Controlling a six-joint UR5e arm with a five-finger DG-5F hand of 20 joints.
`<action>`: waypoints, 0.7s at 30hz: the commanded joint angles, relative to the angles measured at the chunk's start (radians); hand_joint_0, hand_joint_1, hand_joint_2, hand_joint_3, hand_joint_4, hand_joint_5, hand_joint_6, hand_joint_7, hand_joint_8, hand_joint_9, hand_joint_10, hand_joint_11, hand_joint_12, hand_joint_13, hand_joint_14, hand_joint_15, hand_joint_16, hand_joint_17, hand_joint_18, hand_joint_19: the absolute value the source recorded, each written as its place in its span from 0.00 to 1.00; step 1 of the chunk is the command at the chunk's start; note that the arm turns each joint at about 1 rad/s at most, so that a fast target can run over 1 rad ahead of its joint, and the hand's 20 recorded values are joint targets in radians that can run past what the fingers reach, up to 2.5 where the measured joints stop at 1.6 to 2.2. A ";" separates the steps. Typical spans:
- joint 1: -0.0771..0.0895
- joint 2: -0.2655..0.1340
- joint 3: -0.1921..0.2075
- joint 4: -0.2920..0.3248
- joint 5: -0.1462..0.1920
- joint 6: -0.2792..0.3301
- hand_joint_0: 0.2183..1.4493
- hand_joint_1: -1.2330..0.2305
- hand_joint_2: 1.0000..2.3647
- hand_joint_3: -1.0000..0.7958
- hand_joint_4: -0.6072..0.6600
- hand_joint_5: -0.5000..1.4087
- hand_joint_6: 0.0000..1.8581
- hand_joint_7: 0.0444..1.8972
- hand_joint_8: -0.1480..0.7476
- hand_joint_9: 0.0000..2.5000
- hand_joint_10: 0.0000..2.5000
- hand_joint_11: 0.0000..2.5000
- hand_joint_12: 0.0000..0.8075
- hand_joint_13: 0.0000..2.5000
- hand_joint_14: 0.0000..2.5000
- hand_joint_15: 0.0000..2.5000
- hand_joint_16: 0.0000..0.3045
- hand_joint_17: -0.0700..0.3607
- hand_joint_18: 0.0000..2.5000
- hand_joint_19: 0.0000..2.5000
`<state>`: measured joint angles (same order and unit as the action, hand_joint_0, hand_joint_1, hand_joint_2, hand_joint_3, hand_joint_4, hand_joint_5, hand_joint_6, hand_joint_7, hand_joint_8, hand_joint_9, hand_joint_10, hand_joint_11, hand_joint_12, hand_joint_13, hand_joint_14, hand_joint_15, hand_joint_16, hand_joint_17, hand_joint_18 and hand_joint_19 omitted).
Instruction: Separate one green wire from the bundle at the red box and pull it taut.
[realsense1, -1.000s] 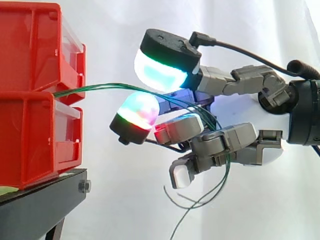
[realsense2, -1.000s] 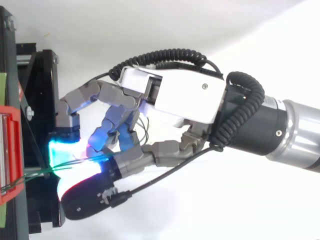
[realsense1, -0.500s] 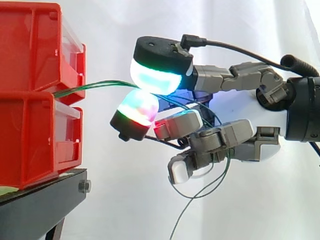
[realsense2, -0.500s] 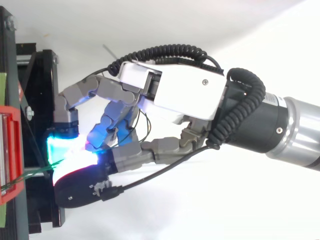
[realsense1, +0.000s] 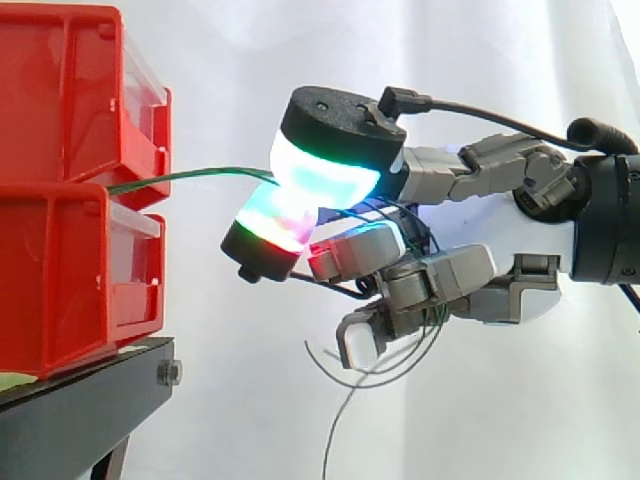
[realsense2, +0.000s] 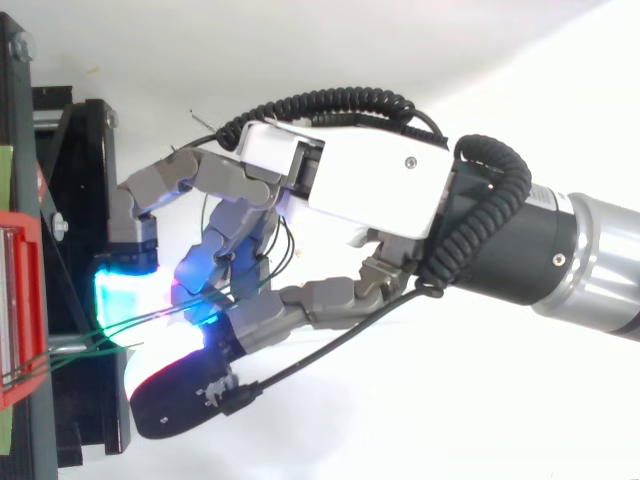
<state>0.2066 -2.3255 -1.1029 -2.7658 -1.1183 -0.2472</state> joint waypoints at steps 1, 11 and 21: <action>-0.001 0.000 0.000 -0.002 0.000 0.002 0.31 0.30 0.00 0.28 0.62 0.16 0.48 0.57 0.53 0.49 0.00 0.65 0.43 0.60 0.16 0.61 0.18 0.44 0.41 0.24; 0.000 0.000 0.000 -0.006 -0.003 0.009 0.27 0.43 0.00 0.28 0.63 0.16 0.47 0.57 0.54 0.49 0.00 0.64 0.45 0.60 0.15 0.60 0.18 0.46 0.42 0.26; -0.001 0.000 0.000 -0.008 -0.006 0.009 0.31 0.41 0.01 0.43 0.62 0.16 0.47 0.60 0.53 0.49 0.00 0.64 0.42 0.59 0.14 0.61 0.18 0.45 0.41 0.26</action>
<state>0.2061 -2.3255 -1.1030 -2.7732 -1.1218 -0.2370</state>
